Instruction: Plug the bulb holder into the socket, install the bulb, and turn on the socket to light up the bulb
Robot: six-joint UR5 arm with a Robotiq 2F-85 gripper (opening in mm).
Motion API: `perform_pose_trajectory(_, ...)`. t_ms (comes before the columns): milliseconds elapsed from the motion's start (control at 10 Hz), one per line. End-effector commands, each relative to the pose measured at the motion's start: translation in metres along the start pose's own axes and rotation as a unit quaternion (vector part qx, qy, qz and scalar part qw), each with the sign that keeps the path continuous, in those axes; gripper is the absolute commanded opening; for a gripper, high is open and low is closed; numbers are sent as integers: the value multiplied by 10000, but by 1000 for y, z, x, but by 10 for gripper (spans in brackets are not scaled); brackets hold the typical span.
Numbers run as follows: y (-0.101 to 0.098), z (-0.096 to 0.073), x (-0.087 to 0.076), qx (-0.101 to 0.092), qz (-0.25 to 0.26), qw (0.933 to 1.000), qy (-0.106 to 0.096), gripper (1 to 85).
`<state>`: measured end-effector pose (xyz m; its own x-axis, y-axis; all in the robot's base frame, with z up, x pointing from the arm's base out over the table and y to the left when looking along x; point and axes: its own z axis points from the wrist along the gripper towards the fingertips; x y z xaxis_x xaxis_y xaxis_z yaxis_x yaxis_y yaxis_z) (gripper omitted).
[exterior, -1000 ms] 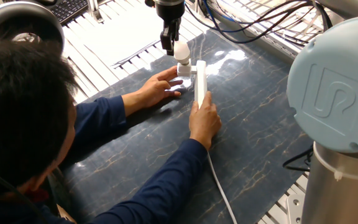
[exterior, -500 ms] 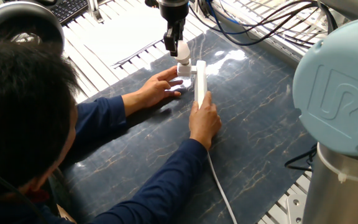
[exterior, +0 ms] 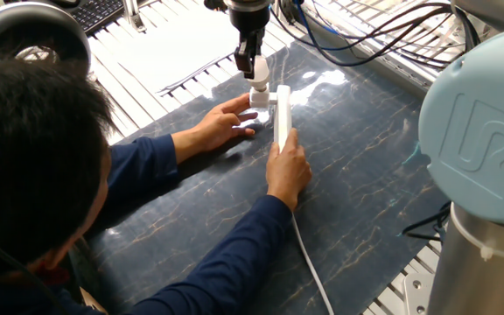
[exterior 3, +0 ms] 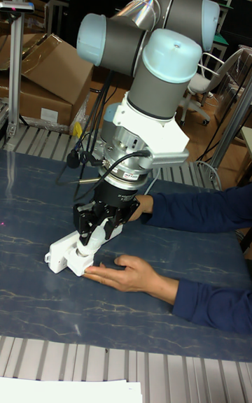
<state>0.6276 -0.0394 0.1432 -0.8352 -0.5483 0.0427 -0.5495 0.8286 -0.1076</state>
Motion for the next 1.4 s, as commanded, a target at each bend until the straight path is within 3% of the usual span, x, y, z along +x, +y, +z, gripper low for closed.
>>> perform_pose_trajectory(0,3,-2,-3,68,42,10000,14,210)
perform_pose_trajectory(100,3,-4,-4,76,49,10000,28,13)
perform_pose_trajectory(600,8,-17,-3,-92,-70,9999,19,10)
perform_pose_trajectory(700,11,-19,-11,-124,-67,9998,-112,10)
perform_pose_trajectory(900,28,-23,-31,-411,-110,9980,-465,10)
perform_pose_trajectory(1100,20,-23,-34,-296,-433,9970,-573,10)
perform_pose_trajectory(1300,17,-24,-28,-345,-556,9963,-551,10)
